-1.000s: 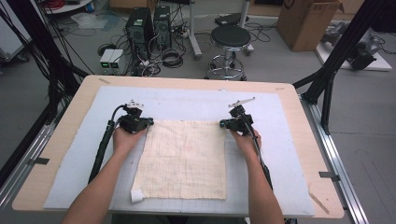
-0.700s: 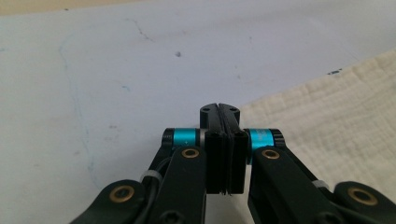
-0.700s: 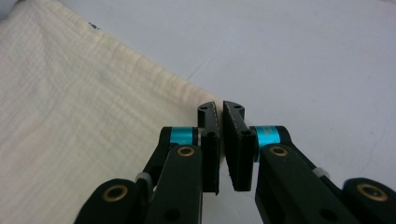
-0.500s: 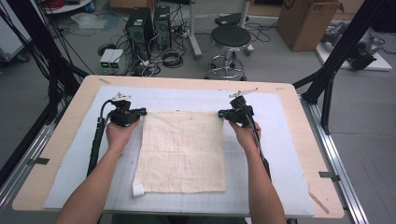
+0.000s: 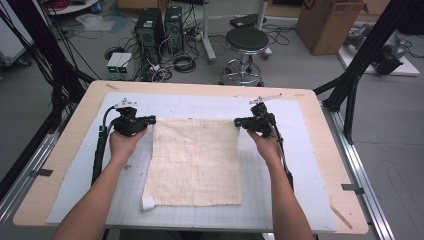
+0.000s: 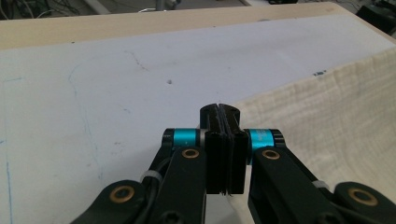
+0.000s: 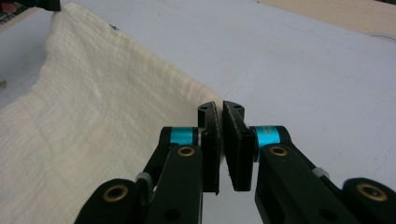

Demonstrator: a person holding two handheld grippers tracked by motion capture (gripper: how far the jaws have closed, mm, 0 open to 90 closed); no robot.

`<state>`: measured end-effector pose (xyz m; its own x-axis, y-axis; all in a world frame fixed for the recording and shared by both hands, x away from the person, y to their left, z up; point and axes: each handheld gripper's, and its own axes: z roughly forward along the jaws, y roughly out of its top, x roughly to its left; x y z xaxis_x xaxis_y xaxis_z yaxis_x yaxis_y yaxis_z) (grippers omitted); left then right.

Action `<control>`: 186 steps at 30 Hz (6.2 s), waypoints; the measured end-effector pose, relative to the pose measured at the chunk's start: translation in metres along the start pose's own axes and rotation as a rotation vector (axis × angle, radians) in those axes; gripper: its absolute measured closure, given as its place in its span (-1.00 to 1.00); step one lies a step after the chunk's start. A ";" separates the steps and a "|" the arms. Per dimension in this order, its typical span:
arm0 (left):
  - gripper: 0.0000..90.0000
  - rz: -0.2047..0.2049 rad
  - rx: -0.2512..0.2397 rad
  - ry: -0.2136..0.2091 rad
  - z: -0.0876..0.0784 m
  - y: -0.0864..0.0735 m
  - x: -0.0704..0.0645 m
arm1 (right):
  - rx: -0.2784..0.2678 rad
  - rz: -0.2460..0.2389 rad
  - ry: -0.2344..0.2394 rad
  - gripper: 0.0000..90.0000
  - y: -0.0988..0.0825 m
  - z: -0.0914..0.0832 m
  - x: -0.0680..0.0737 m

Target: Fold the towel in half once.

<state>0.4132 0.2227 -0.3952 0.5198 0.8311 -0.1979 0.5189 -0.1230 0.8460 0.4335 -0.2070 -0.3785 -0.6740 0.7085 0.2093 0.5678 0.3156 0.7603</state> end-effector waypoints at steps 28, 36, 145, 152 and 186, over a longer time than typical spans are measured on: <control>0.97 0.051 -0.021 -0.120 -0.040 -0.012 -0.020 | -0.078 -0.010 0.127 0.91 -0.020 -0.033 0.022; 0.97 0.056 -0.024 -0.127 -0.051 -0.018 -0.019 | -0.062 -0.022 0.148 0.91 -0.021 -0.038 0.028; 0.97 0.188 0.086 -0.307 -0.122 -0.135 -0.074 | 0.053 -0.137 0.246 0.90 -0.145 -0.064 0.105; 0.97 0.186 0.085 -0.308 -0.125 -0.136 -0.074 | 0.056 -0.136 0.247 0.90 -0.147 -0.066 0.108; 0.87 0.251 0.178 -0.373 -0.106 -0.133 -0.087 | 0.143 -0.166 0.280 0.73 -0.150 -0.049 0.109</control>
<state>0.2270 0.2237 -0.4386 0.8348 0.5167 -0.1903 0.4377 -0.4129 0.7987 0.2516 -0.2076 -0.4400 -0.8549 0.4458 0.2652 0.4865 0.5117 0.7082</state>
